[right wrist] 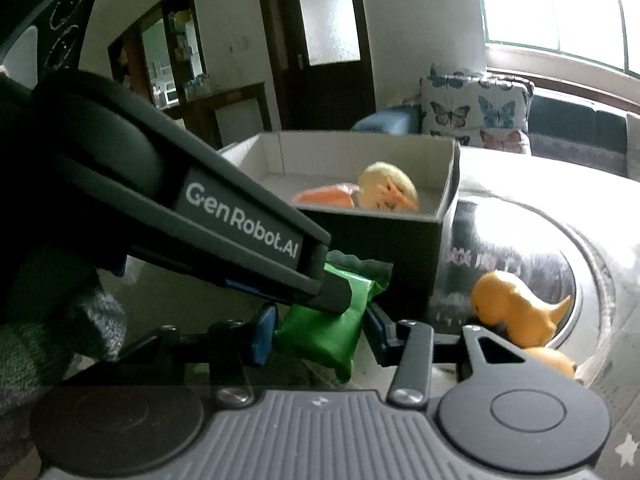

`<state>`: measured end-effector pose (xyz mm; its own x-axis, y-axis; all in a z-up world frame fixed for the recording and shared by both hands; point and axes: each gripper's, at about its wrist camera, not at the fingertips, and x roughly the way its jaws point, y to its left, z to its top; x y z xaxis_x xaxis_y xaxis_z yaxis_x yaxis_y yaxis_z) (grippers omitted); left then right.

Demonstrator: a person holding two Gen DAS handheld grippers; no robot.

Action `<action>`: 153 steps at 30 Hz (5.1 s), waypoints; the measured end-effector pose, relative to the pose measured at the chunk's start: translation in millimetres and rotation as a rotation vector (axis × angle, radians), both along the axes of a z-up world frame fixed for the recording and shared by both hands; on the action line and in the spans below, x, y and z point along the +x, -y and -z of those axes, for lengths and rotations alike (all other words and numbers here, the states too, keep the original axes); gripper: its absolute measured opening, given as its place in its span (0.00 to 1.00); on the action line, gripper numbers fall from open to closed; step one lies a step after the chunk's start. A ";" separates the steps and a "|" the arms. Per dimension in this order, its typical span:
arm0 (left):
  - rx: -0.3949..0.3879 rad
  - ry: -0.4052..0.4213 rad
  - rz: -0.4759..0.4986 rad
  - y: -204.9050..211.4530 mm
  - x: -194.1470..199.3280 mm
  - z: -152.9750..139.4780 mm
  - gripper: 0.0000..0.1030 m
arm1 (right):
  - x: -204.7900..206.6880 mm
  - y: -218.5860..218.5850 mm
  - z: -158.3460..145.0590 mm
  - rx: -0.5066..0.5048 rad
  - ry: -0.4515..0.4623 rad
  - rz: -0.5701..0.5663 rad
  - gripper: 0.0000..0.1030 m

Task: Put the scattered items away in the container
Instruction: 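Lower the left tool onto the green block and close on it, then lift the green block with the left tool and lower it into the box, then lower the left tool onto the yellow rubber duck and close on it, then lift the yellow duck with the left tool and carry it over the box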

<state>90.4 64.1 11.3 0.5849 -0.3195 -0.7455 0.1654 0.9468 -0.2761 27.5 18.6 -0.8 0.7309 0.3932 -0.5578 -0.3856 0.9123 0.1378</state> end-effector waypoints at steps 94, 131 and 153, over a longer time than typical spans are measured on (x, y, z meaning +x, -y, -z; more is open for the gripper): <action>-0.123 -0.031 0.096 55.9 -2.6 12.6 0.27 | -48.9 89.0 -2.7 -0.092 -0.003 0.183 0.70; -0.113 -0.050 0.141 80.3 -17.5 17.6 0.34 | -41.3 80.5 4.5 0.022 -0.064 0.182 0.58; -0.122 0.101 0.021 40.7 -14.4 -25.9 0.33 | -15.6 42.3 -33.8 -0.002 0.064 0.103 0.55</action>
